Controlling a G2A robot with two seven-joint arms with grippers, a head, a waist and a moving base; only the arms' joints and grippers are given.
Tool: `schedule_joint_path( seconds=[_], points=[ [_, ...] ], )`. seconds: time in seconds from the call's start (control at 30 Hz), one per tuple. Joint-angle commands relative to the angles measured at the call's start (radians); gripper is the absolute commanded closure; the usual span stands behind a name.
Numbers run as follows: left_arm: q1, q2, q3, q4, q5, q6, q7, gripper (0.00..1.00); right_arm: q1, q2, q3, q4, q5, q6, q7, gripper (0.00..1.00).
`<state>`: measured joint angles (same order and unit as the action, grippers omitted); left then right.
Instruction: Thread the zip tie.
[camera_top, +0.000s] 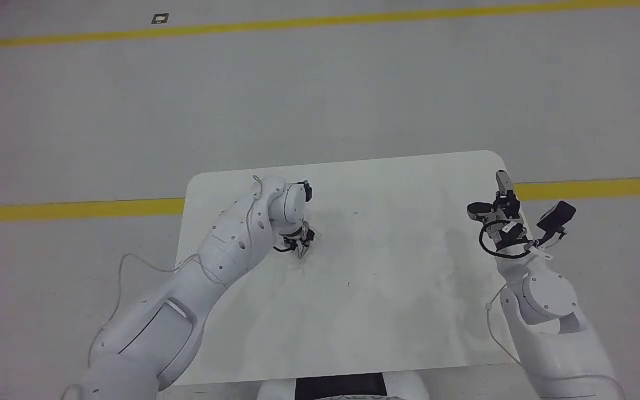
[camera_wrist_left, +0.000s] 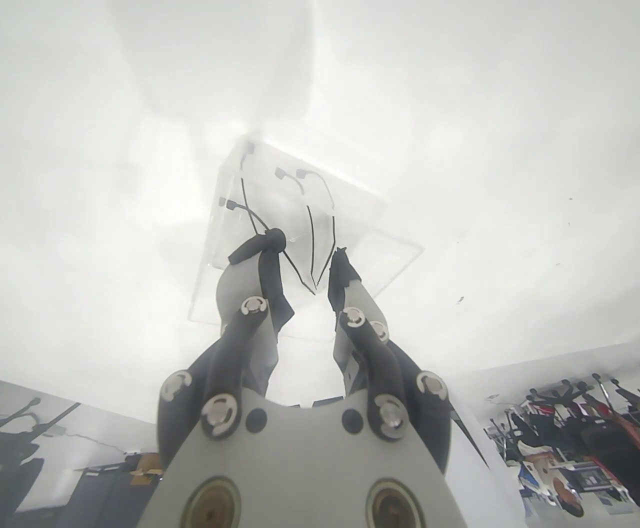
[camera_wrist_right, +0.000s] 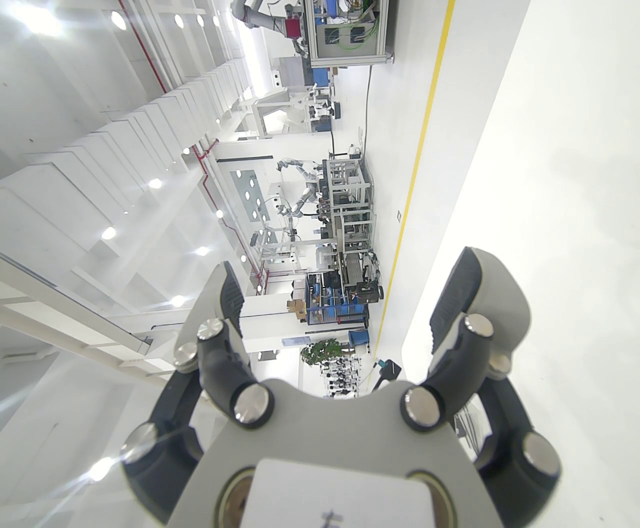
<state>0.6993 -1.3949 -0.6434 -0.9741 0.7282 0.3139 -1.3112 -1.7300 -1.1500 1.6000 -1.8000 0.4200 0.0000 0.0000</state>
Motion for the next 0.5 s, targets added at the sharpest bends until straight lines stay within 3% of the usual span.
schedule_joint_path(
  seconds=[0.0,0.47],
  points=[
    [-0.004,-0.004,0.008,0.010,-0.004,-0.003,0.006,0.78,0.000,0.000,0.000,0.000,0.000,0.000,0.000,0.00],
    [-0.043,-0.033,0.048,0.089,-0.042,-0.013,0.025,0.86,0.000,0.000,0.000,0.000,0.000,0.000,0.000,0.00]
  ],
)
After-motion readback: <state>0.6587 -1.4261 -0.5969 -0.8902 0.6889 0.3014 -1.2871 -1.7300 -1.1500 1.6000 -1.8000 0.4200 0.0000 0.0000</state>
